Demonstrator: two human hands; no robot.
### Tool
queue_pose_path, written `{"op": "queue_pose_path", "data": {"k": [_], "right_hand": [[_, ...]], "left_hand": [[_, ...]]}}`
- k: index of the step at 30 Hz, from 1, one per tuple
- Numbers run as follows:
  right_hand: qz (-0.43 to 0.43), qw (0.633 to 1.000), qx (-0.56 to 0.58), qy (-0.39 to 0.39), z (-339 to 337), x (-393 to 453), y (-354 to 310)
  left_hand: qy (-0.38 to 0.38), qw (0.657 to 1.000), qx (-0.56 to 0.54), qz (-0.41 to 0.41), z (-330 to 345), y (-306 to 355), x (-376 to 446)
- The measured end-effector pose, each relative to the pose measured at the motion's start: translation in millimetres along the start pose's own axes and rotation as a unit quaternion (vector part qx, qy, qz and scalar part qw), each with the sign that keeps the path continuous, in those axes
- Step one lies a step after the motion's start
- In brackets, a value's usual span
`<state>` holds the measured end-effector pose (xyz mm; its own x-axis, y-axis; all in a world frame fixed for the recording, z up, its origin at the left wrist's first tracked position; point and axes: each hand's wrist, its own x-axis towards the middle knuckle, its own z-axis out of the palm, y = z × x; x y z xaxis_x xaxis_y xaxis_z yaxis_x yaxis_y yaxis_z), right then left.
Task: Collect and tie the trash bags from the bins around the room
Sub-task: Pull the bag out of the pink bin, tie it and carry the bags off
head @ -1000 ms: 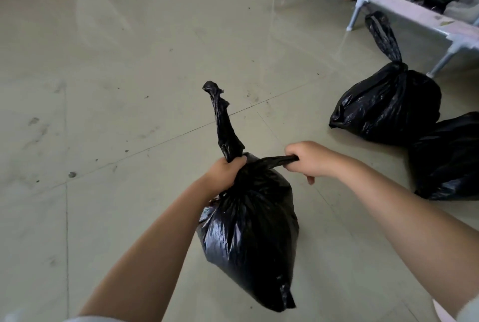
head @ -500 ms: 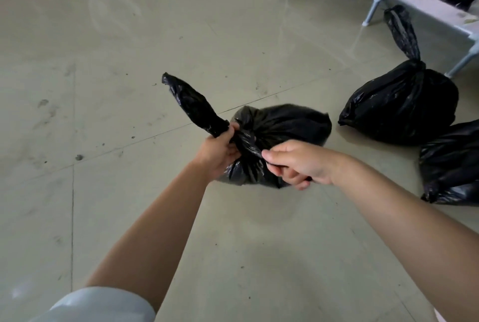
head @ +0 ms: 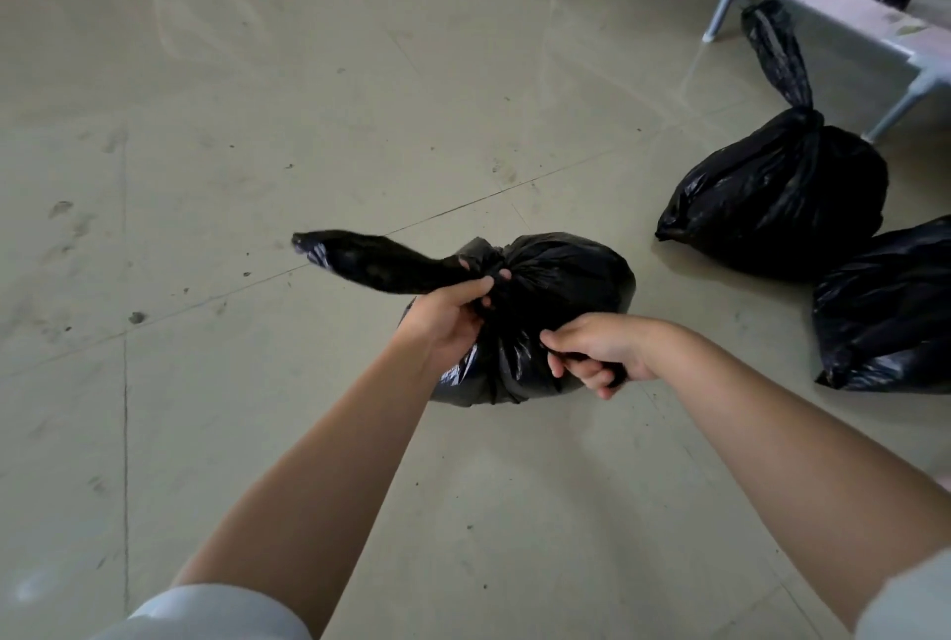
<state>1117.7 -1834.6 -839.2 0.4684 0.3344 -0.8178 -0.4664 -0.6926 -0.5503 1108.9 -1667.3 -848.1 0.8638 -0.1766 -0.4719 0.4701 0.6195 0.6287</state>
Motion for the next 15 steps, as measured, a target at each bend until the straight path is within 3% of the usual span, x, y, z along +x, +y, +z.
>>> {"op": "queue_pose_path", "data": {"k": [2,4,7,10,12,15], "right_hand": [[0.024,0.999,-0.038,0.005,-1,-2,-2],[0.043,0.988,-0.148,0.024,-6,-6,-7],[0.045,0.966,-0.25,0.052,-18,-24,-16],[-0.07,0.963,-0.207,0.159,-31,-36,-21],[-0.183,0.934,-0.17,0.257,-34,-36,-23],[-0.249,0.923,-0.2,0.215,-23,-33,-25]], "left_hand": [[0.005,0.999,0.054,0.001,-4,-3,2],[-0.003,0.99,0.142,0.003,-7,2,2],[-0.06,0.965,0.255,-0.004,-12,12,1],[-0.122,0.923,0.364,0.0,-16,15,-1],[-0.176,0.895,0.41,0.012,-14,16,-4],[-0.224,0.868,0.442,0.007,-5,21,-5]]}}
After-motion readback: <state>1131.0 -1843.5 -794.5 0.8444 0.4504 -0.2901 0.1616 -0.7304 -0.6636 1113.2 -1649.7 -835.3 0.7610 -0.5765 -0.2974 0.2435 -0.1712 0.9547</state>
